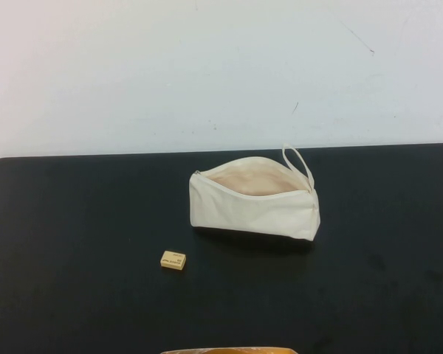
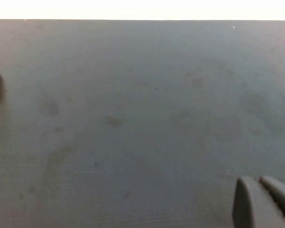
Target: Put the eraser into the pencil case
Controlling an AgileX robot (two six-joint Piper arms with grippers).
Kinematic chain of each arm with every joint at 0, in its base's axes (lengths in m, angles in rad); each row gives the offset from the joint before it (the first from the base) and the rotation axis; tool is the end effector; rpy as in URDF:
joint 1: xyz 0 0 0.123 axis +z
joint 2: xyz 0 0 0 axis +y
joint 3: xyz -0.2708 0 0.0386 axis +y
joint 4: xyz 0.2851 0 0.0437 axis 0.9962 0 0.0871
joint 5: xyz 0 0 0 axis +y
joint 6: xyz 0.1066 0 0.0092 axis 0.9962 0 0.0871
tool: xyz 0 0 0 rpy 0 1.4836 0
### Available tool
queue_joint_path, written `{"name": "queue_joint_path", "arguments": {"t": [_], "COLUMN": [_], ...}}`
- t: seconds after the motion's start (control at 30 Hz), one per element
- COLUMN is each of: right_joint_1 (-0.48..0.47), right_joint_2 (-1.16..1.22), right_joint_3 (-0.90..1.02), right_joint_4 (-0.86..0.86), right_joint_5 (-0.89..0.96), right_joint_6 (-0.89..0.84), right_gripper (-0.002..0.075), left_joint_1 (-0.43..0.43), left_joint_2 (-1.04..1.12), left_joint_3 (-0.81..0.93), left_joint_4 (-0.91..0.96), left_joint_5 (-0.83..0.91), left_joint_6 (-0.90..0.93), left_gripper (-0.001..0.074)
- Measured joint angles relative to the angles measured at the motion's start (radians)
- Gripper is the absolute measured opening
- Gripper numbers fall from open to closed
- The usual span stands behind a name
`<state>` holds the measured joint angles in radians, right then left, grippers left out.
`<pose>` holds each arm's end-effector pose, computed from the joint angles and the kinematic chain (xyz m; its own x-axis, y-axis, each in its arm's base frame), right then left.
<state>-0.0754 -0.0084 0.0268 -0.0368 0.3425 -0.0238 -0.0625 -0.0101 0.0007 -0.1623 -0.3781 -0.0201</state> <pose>0.1173 -0.0102 0.1688 -0.2740 -0.0379 -0.9610 0.0713 0.9957 -0.0596 0.1090 -0.0004 0.2535 0.4440 -0.1981 -0.8739 0.0861 0.9802 -0.1784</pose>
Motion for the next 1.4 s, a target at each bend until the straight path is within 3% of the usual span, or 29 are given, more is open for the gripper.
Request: {"name": "queue_joint_path", "arguments": {"t": [0.17,0.4,0.67,0.97,1.4], "right_joint_1": [0.0,0.0,0.0,0.0,0.0], "right_joint_2": [0.0,0.0,0.0,0.0,0.0], "right_joint_3": [0.0,0.0,0.0,0.0,0.0], "right_joint_4": [0.0,0.0,0.0,0.0,0.0], "right_joint_5": [0.0,0.0,0.0,0.0,0.002], "right_joint_6": [0.0,0.0,0.0,0.0,0.0], "right_gripper": [-0.0001,-0.0001,-0.0001,-0.0001,-0.0001], "left_joint_1": [0.0,0.0,0.0,-0.002,-0.211], "left_joint_2": [0.038,0.364,0.755,1.242,1.706], "left_joint_3": [-0.194,-0.433,-0.509,-0.805,-1.181], "left_joint_4": [-0.117,-0.107,-0.147,-0.152,-0.081], "left_joint_5": [0.362,0.675,0.686,0.959,1.014], "left_joint_6": [0.045,0.101,0.122,0.268,0.256], "left_gripper": [-0.0001,-0.0001,-0.0001,-0.0001,0.0006]}}
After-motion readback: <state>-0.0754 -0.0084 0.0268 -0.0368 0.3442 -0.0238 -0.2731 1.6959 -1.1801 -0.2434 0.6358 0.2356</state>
